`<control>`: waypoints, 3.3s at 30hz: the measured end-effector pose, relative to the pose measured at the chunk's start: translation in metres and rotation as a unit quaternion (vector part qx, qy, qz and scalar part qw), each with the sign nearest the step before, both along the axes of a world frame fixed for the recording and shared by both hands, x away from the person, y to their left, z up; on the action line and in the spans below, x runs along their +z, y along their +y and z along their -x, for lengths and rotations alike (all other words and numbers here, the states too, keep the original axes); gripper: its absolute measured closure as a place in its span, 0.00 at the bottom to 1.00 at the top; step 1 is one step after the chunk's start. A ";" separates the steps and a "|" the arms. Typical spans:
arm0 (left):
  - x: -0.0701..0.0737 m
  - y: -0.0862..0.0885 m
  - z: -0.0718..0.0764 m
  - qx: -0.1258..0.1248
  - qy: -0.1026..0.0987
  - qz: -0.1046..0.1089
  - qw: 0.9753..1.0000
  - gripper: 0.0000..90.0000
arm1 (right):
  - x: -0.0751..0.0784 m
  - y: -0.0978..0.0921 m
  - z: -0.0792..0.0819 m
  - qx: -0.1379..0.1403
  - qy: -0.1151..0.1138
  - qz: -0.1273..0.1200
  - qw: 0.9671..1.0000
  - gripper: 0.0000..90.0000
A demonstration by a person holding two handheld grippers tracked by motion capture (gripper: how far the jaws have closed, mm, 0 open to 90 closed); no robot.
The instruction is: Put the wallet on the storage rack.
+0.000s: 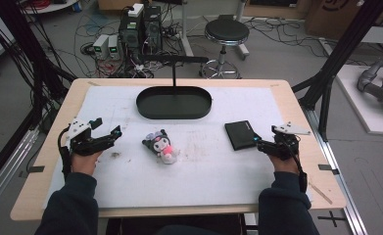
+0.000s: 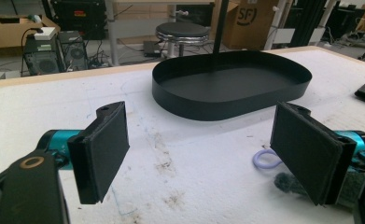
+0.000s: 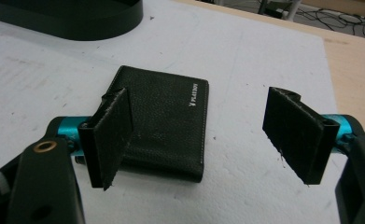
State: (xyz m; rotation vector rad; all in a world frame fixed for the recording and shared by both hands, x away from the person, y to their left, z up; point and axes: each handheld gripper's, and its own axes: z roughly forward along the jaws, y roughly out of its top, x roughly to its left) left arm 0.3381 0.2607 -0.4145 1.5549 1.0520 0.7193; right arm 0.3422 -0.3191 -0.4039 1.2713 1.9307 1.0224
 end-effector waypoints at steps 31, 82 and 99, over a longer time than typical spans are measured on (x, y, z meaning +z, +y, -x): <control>-0.002 -0.005 -0.007 -0.014 0.006 0.001 1.000 0.23 | -0.030 0.091 -0.038 0.081 0.081 0.161 0.980 0.80; -0.004 -0.003 -0.009 -0.013 0.013 0.003 1.000 0.24 | 0.026 0.014 -0.015 -0.062 -0.024 0.002 0.998 0.77; -0.005 -0.004 -0.010 -0.015 0.013 0.001 1.000 0.25 | 0.002 0.033 -0.033 0.028 0.016 0.009 0.999 0.29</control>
